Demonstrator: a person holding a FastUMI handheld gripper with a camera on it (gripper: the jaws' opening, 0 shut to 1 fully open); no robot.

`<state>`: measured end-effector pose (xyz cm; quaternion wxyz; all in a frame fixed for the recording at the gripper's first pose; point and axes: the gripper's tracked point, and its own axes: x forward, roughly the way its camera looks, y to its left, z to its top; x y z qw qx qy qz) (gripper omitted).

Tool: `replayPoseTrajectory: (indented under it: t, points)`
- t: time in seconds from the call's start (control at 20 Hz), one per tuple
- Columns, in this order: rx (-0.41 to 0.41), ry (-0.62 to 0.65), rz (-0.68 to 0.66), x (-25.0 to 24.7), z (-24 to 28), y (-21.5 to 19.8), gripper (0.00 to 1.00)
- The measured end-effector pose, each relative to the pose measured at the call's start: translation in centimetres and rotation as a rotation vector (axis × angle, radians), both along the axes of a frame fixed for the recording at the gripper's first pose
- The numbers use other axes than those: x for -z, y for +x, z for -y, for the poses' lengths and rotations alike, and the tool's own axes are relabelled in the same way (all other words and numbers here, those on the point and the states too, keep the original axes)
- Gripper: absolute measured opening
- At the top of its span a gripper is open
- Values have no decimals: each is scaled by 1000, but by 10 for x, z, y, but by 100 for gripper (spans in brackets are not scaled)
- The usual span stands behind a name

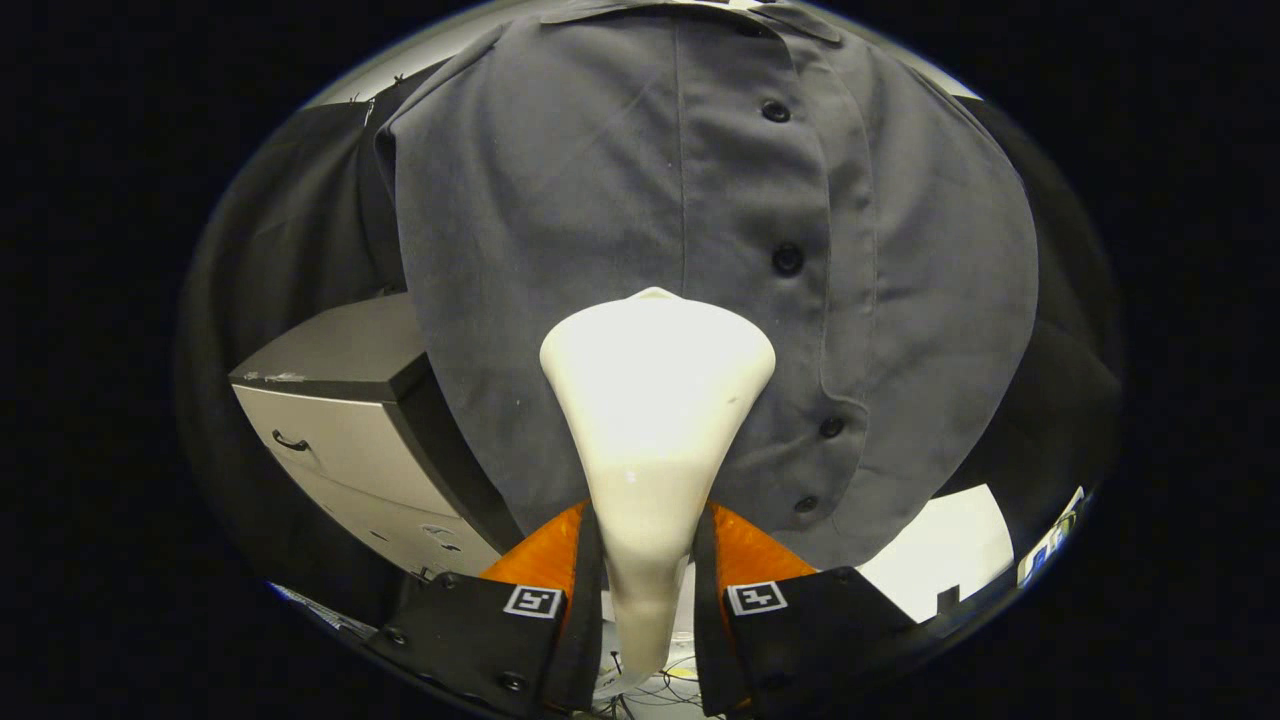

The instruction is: Iron the clothes twice with a garment steamer, once on the left side and once on the right side.

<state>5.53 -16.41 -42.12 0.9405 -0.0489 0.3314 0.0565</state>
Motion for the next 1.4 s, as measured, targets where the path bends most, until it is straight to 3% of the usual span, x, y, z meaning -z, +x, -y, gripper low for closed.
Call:
replayPoseTrajectory:
  t: [1.15,1.4]
  points:
    - [68,-20,-262,118,33,-68,46]
    - [99,-6,-273,112,47,-78,46]
